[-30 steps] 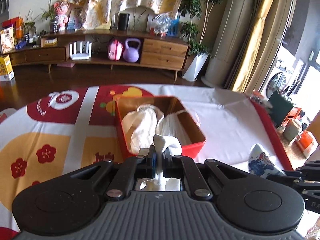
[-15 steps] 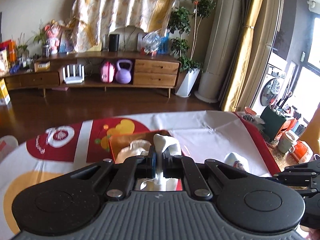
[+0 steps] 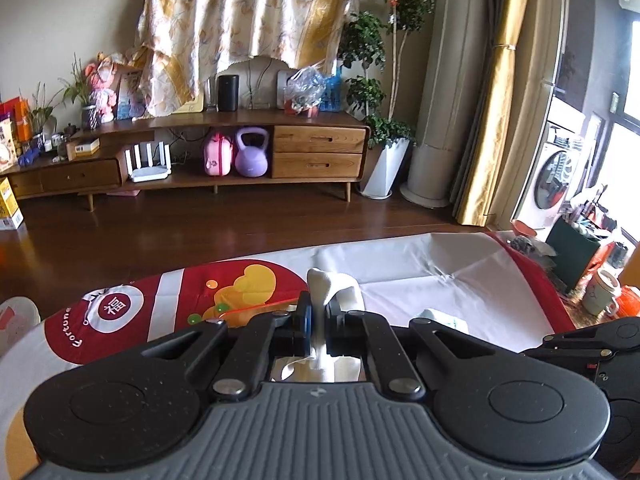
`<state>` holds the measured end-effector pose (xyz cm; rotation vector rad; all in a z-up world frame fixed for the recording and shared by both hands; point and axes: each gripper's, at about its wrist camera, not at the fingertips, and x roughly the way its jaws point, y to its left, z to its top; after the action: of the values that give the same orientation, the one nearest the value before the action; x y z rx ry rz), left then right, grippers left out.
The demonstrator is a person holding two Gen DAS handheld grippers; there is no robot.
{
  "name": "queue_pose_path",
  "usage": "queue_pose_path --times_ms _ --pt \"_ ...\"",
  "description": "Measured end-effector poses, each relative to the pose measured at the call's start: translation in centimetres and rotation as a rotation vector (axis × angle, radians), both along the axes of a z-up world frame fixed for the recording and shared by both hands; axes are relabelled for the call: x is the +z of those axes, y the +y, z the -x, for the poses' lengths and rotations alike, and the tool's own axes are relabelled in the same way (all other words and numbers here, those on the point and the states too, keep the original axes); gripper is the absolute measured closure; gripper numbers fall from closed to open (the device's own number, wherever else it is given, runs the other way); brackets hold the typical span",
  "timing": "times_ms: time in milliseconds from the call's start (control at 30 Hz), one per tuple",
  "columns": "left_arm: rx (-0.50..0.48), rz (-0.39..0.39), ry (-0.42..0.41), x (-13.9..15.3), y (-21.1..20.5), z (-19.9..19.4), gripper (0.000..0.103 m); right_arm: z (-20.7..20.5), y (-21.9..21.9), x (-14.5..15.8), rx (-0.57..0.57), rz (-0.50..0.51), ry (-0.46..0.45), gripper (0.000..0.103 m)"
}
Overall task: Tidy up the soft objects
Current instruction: 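Carry the white cloth with left tool while right tool carries the mask over the red box, then lower the mask into the box and open right tool while left tool lowers the cloth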
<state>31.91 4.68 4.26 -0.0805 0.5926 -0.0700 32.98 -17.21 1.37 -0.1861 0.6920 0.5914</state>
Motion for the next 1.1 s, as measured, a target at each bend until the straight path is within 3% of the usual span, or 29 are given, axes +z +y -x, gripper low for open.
queue_pose_path --times_ms 567,1100 --pt "0.031 -0.015 0.111 -7.9 1.5 -7.4 0.097 -5.4 4.1 -7.1 0.032 0.042 0.091 0.094" --pt "0.034 -0.005 0.229 -13.7 1.3 -9.3 0.097 -7.1 4.6 -10.4 0.018 0.046 0.154 0.089"
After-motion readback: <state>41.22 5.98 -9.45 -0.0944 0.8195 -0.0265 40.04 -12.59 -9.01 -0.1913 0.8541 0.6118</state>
